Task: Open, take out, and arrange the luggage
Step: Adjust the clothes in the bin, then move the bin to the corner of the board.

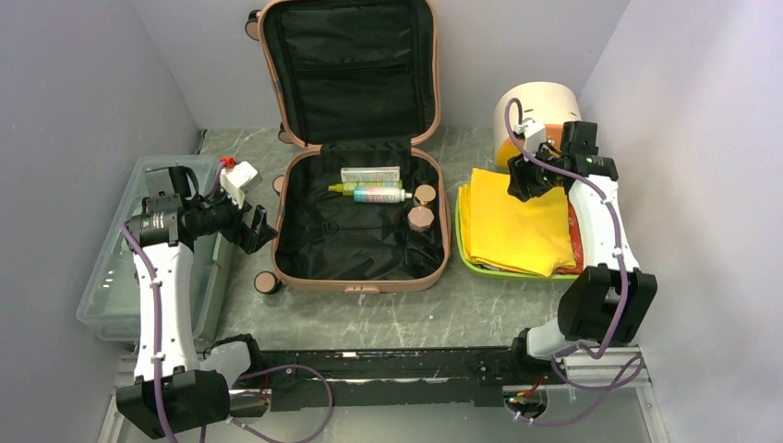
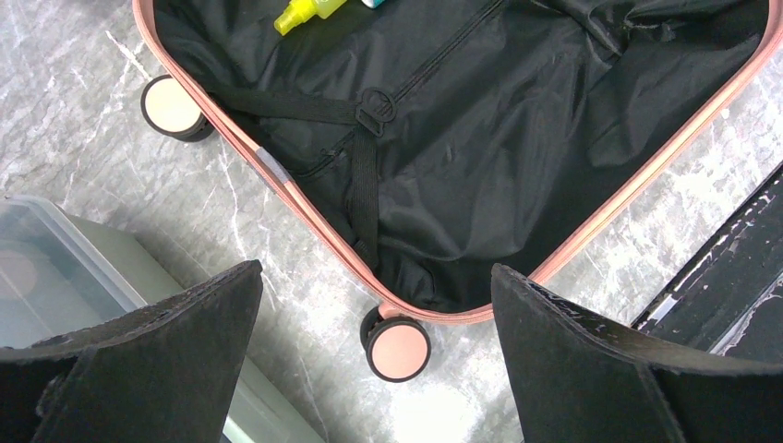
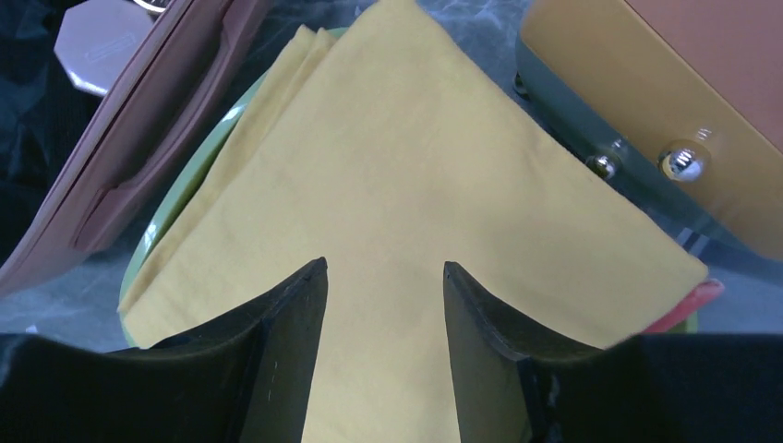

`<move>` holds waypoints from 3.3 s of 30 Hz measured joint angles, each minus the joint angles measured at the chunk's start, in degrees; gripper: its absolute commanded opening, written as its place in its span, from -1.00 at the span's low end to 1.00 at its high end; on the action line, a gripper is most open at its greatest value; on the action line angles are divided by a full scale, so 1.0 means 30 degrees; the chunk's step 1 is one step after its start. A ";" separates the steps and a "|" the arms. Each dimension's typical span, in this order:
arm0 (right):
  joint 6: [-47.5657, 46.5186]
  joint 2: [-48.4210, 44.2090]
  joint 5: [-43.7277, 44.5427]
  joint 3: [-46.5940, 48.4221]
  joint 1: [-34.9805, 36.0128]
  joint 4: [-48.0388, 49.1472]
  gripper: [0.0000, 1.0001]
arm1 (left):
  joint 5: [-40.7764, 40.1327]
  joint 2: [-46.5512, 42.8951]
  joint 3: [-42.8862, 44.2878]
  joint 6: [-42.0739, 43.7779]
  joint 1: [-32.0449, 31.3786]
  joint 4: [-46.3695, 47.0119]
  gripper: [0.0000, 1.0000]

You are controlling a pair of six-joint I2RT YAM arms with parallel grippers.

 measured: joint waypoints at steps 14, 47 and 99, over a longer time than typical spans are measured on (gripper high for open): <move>-0.1013 0.5246 -0.1435 0.2812 0.1173 0.0401 0.38 | 0.0109 -0.0255 -0.0211 0.0000 0.0124 -0.0007 0.99; -1.0105 0.2688 -0.1530 0.1559 0.3082 -0.3191 0.19 | 0.0481 -0.0248 -0.0313 -0.0015 0.0415 0.0007 0.99; -1.4258 -0.2659 0.3730 -0.7970 -0.9697 -0.1676 -0.58 | 0.1698 -0.1945 0.0058 -0.0342 0.0481 -0.0772 0.99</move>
